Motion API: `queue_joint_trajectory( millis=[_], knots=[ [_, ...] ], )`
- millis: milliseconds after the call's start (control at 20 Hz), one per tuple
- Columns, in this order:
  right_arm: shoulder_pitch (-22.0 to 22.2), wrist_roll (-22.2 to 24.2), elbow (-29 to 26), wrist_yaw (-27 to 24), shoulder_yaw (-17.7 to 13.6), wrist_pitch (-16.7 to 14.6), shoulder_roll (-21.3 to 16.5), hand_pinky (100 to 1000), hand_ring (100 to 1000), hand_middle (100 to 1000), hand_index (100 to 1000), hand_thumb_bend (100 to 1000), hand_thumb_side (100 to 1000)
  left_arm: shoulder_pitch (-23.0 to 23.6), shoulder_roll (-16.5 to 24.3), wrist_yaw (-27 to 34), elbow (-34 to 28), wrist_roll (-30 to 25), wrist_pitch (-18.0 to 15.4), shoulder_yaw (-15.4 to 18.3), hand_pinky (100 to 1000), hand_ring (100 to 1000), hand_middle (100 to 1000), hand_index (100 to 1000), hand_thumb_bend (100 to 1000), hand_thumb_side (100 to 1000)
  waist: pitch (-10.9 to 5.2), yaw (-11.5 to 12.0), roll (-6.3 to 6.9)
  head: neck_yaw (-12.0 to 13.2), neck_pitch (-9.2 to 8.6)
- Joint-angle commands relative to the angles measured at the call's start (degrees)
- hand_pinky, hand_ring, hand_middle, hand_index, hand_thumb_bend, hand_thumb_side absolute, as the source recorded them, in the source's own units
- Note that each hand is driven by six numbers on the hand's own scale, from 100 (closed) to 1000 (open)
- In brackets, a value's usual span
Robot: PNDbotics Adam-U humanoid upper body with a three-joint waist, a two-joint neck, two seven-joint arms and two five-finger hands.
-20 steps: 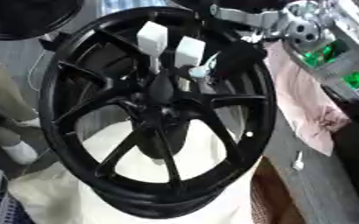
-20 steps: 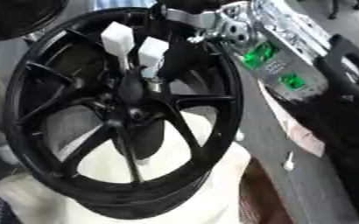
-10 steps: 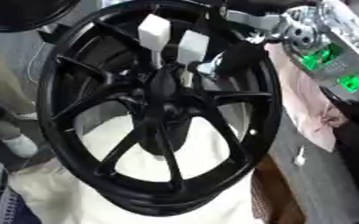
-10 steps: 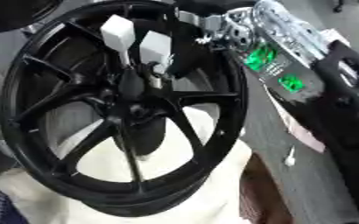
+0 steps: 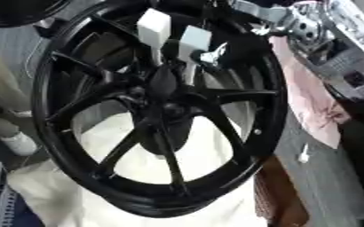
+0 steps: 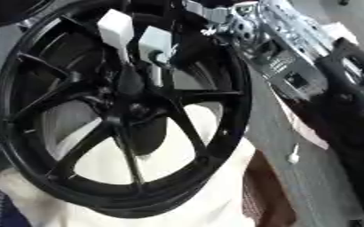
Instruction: Pull the pin out of the wheel hub.
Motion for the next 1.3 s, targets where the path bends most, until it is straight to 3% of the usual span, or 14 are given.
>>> queue_joint_trajectory(
  millis=[50, 450, 850, 1300],
  knots=[
    [-0.89, 0.16, 0.40, -1.79, -0.51, 1.75, -0.28, 789, 828, 778, 868, 394, 575, -0.13, 0.99, -0.27, -0.82, 0.17, 0.19, 0.83, 579, 525, 528, 722, 281, 663, -0.77, 0.19, 0.15, -0.32, -0.51],
    [-1.13, -1.57, 2.81, -3.56, -0.14, 2.20, 0.41, 780, 821, 767, 860, 399, 558, -0.19, 0.84, -0.39, -0.82, 0.20, 0.33, 0.85, 581, 525, 528, 722, 279, 665, -0.26, 0.90, 0.14, -0.81, -0.87],
    [-1.43, -4.52, 2.29, -7.02, -0.30, 4.31, 0.51, 753, 792, 655, 778, 333, 469, -0.23, 0.68, -0.66, -0.82, 0.20, 0.68, 0.83, 583, 513, 529, 721, 278, 667, -0.35, 1.07, 0.17, -0.80, -0.86],
    [-1.59, -5.45, 1.87, -8.99, -0.53, 4.46, 0.18, 746, 784, 649, 778, 357, 484, -0.27, 0.68, -0.98, -0.82, 0.03, 1.15, 0.78, 587, 515, 530, 722, 276, 668, -0.47, 1.02, 0.07, -0.72, -1.05]
  ],
)
